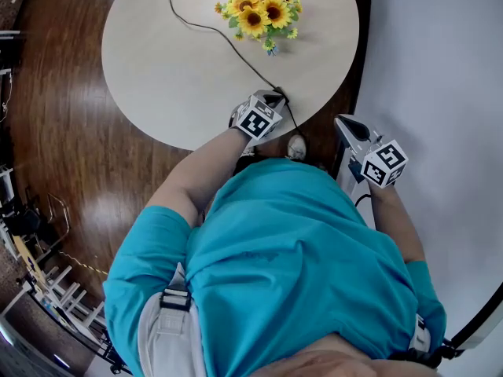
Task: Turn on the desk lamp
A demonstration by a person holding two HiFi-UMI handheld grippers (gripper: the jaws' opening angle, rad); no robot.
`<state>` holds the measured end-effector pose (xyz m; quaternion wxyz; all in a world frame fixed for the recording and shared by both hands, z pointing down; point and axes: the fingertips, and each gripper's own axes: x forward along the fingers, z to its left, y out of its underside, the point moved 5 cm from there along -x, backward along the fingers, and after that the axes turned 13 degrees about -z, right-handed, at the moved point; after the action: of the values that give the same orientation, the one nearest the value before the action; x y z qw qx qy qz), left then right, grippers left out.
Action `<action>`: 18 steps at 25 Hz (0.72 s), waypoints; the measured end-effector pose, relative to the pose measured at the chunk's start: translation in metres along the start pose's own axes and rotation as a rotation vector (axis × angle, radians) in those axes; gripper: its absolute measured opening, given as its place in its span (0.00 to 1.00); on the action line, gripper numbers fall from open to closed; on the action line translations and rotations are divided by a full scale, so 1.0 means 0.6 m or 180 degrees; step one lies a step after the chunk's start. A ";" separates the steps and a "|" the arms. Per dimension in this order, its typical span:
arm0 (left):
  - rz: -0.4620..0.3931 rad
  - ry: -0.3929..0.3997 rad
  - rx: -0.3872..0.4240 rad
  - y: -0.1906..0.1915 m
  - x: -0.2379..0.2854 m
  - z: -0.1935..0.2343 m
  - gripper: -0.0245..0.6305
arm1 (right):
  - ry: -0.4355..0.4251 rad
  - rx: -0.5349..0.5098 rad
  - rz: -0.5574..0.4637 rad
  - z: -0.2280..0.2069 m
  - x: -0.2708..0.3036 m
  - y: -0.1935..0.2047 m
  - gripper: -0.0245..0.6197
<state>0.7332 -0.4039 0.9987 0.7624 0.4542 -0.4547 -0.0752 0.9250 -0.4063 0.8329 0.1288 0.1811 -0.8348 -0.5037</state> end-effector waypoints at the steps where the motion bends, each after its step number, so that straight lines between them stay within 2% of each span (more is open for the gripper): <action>1: 0.0022 0.0001 0.0016 -0.001 0.001 -0.001 0.07 | 0.0007 0.0005 0.0006 0.000 -0.001 0.000 0.04; 9: 0.0023 0.0015 -0.0028 -0.017 -0.005 -0.004 0.07 | -0.0012 -0.0025 -0.0009 0.005 0.001 -0.021 0.04; 12: -0.0004 -0.0002 -0.0134 -0.015 -0.005 -0.002 0.07 | 0.0002 -0.0013 -0.0009 0.001 -0.001 -0.021 0.04; 18: -0.0374 -0.0142 -0.0333 -0.055 -0.038 0.001 0.07 | -0.0072 -0.0029 -0.0053 0.002 0.003 -0.042 0.04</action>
<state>0.7296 -0.4113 0.9594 0.7691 0.4379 -0.4396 -0.1535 0.9275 -0.4167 0.8097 0.1160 0.1818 -0.8323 -0.5106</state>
